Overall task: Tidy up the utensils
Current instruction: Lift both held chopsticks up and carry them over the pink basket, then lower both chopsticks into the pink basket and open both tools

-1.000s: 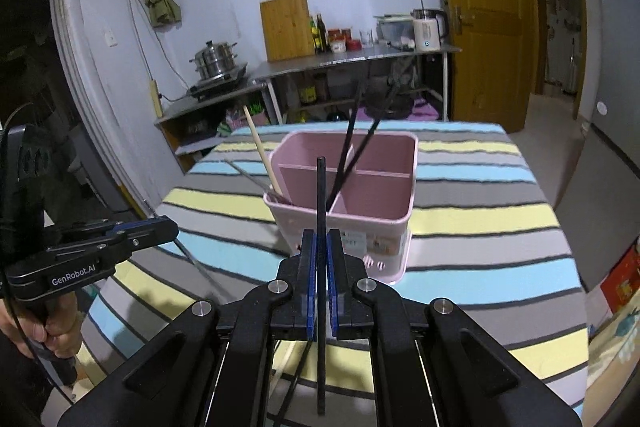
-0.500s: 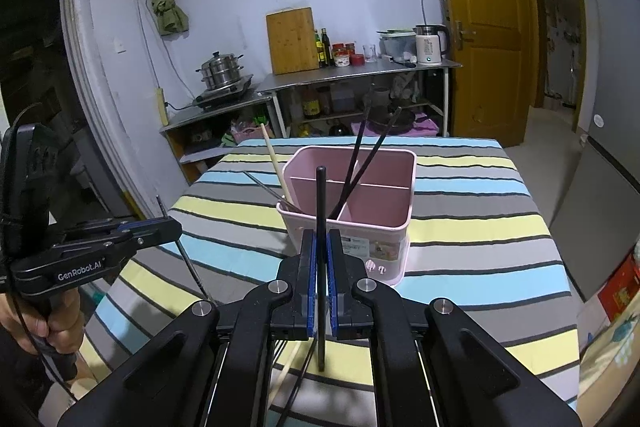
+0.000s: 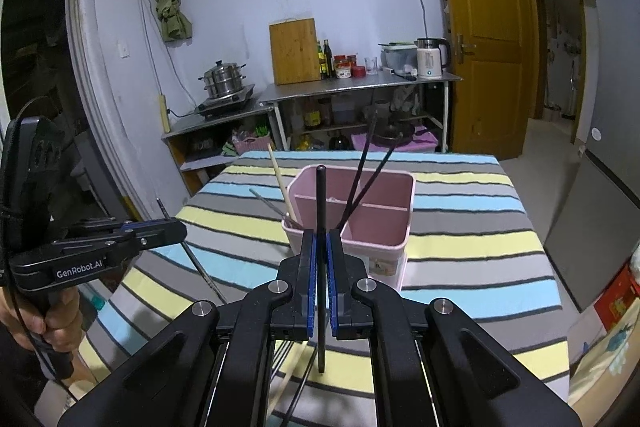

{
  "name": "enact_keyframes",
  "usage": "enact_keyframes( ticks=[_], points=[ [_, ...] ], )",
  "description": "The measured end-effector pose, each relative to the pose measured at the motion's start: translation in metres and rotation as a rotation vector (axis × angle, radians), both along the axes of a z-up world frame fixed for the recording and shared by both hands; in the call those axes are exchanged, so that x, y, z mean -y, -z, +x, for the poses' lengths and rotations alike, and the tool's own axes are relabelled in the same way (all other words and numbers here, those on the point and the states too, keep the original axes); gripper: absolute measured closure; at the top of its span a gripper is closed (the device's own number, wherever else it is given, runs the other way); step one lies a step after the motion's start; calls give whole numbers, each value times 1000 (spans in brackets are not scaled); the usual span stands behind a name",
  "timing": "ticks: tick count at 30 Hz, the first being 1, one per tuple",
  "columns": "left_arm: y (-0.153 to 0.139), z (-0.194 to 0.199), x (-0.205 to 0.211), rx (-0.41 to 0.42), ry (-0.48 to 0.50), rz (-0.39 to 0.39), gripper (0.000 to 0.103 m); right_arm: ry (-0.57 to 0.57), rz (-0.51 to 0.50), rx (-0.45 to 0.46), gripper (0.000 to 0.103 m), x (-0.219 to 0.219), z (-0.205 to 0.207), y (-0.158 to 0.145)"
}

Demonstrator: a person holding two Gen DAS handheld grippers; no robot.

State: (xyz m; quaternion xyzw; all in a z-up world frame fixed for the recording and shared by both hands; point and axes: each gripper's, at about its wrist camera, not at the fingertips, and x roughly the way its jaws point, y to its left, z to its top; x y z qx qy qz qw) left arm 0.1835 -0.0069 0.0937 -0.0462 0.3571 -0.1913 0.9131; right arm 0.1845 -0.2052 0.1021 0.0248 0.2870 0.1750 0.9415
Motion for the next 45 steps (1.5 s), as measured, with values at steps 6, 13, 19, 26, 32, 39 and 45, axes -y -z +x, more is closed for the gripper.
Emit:
enact_keyframes(
  ticks=[6,13,19,26,32,39,45],
  points=[
    [-14,15,5,6,14,-2,98,-2,0,33,98,-3,7,-14],
    [-41,34,12,45,15,-10,98,11,13,83,98,-6,24,-39],
    [-57,55,15,73,8,-16,98,21,26,119,98,-11,43,-57],
    [-56,82,15,80,-12,-16,98,35,43,150,98,-15,64,-70],
    [-53,101,18,76,-19,-17,98,41,41,151,98,-16,80,-66],
    [-33,117,20,47,-21,-13,98,49,23,115,98,-16,94,-44],
    [-10,124,20,-4,-30,-9,98,45,13,69,98,-18,100,-22]
  ],
)
